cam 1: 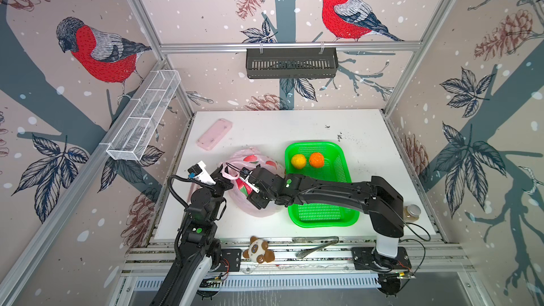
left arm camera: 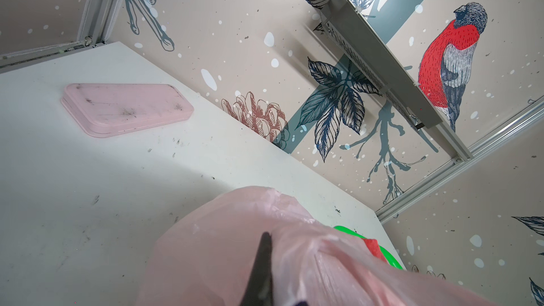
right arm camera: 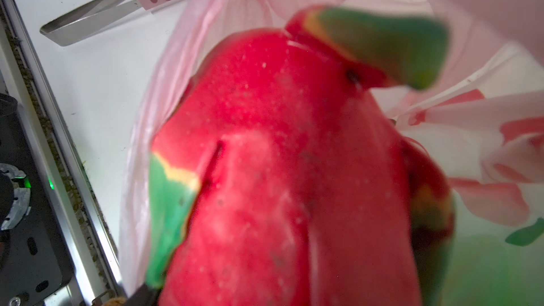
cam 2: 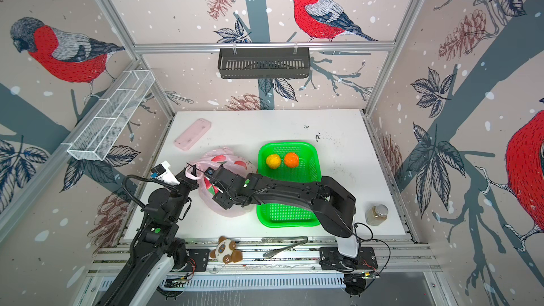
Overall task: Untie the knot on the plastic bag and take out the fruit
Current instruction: 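Close the right gripper on the dragon fruit inside the bag, then lift the dragon fruit up out of the bag mouth with the right gripper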
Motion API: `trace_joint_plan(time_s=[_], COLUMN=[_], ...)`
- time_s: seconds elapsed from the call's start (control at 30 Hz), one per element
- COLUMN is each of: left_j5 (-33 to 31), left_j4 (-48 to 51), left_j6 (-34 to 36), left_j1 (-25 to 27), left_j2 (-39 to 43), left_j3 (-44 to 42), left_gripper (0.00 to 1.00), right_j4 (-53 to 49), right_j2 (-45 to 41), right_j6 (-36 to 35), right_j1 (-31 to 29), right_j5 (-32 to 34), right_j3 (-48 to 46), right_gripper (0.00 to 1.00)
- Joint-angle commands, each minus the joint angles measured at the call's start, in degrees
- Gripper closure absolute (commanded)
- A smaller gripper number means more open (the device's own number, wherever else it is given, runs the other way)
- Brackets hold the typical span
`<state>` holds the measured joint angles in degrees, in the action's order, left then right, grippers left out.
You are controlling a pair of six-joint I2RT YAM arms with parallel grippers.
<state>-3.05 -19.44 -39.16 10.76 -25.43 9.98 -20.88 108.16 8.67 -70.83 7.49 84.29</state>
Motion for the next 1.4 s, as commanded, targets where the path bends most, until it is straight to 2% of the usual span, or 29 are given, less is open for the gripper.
trace_joint_plan(time_s=[0.0,0.9,1.37], left_j5=[-0.9,-3.2,-3.7], left_j4=[-4.0,9.0,10.5], left_j6=[0.1,-1.2,-1.4], left_j1=[0.0,0.0,-0.1], left_j2=[0.4,14.1,15.4], left_j3=[-0.4,-4.1,-5.5], left_gripper=[1.00,1.00,1.00], right_j4=[2.9,5.6,6.2], right_j2=[-1.5,-5.9,-7.1], right_j6=[0.2,1.1,0.4], right_j1=[-0.3,0.2,0.6], right_j5=[1.4,7.4,8.6], right_j3=[-0.3,-1.5,-0.7], right_gripper=[0.68,0.70,0.71])
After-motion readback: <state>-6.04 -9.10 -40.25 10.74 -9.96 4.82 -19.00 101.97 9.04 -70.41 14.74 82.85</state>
